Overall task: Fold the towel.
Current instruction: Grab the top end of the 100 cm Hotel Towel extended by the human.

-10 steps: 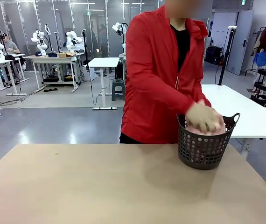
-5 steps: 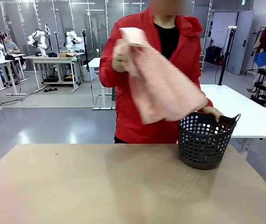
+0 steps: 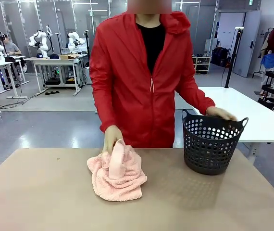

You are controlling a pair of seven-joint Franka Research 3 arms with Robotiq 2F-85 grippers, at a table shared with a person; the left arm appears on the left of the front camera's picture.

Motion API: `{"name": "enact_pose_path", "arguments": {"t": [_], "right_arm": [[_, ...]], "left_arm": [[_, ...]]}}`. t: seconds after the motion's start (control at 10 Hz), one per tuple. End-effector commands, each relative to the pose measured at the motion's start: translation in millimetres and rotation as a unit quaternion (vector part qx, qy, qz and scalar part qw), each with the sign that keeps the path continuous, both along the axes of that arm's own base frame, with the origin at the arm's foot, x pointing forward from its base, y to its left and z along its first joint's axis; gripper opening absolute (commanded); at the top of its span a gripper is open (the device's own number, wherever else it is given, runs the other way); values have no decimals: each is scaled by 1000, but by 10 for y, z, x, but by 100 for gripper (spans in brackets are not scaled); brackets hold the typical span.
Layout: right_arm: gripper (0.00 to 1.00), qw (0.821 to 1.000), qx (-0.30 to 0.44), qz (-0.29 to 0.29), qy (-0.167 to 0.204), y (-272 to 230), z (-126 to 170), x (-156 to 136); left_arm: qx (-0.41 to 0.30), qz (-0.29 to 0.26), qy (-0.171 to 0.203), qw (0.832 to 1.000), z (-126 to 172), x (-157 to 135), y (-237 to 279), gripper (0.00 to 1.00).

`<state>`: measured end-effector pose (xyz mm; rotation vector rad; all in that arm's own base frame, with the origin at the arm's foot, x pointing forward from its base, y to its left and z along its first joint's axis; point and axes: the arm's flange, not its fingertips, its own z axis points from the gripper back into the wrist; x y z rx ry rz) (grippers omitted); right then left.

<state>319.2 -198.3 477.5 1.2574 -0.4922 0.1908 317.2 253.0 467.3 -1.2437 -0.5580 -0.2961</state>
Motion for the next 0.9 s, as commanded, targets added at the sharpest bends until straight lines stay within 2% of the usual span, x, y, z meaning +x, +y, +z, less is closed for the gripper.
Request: {"name": "enact_pose_path", "arguments": {"t": [0.0,0.8], "right_arm": [[100,1000,7,-1,-9,-8,12,16],[100,1000,7,-1,-9,-8,12,16]], "left_arm": [[-5,-2,-5,1000,-3,-6,13,100],[-5,-2,-5,1000,-3,-6,13,100]]}}
